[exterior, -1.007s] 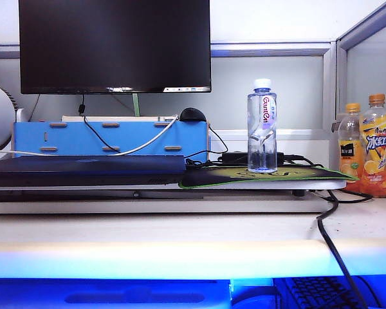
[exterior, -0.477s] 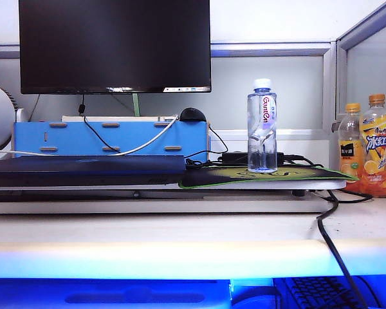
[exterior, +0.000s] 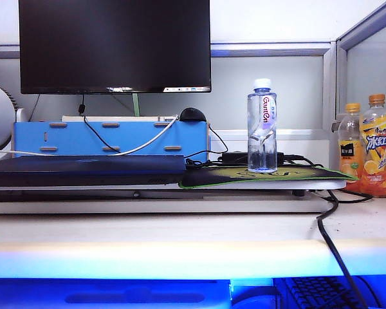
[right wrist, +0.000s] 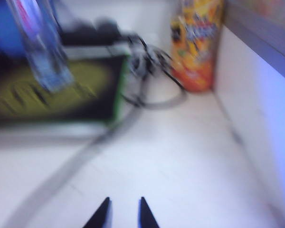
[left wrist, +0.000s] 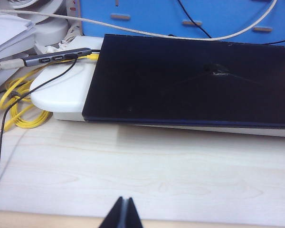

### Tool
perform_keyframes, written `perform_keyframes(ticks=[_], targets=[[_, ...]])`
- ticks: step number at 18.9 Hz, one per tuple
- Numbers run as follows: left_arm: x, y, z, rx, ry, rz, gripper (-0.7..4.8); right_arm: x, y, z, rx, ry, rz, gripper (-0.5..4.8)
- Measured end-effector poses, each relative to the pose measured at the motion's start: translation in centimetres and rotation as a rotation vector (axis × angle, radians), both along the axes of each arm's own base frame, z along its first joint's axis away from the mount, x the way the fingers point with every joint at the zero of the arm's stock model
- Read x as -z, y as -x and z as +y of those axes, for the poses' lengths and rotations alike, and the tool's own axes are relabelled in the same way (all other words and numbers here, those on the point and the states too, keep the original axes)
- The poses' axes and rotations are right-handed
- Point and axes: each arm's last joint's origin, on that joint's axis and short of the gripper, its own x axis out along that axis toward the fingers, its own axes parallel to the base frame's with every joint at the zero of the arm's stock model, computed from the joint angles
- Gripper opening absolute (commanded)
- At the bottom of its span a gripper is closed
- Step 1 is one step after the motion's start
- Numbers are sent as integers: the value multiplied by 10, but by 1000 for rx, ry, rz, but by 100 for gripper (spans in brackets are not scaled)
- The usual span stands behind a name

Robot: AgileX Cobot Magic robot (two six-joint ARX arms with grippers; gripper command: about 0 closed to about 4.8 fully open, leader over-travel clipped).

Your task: Pick up the mineral water bottle and place it on the laptop.

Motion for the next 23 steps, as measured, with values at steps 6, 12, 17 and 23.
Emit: perform_keyframes(ticks=[6, 12, 17, 23], targets=[[0, 0, 0, 0, 0, 0, -2, -39, 5, 7, -239, -182, -81, 85], [0, 0, 0, 0, 0, 0, -2, -117, -29, 11, -327, -172, 76, 85], [0, 0, 0, 0, 0, 0, -2, -145, -92, 22, -599, -313, 133, 85], [0, 0, 0, 0, 0, 0, -2, -145, -99, 24, -647, -182, 58, 479]])
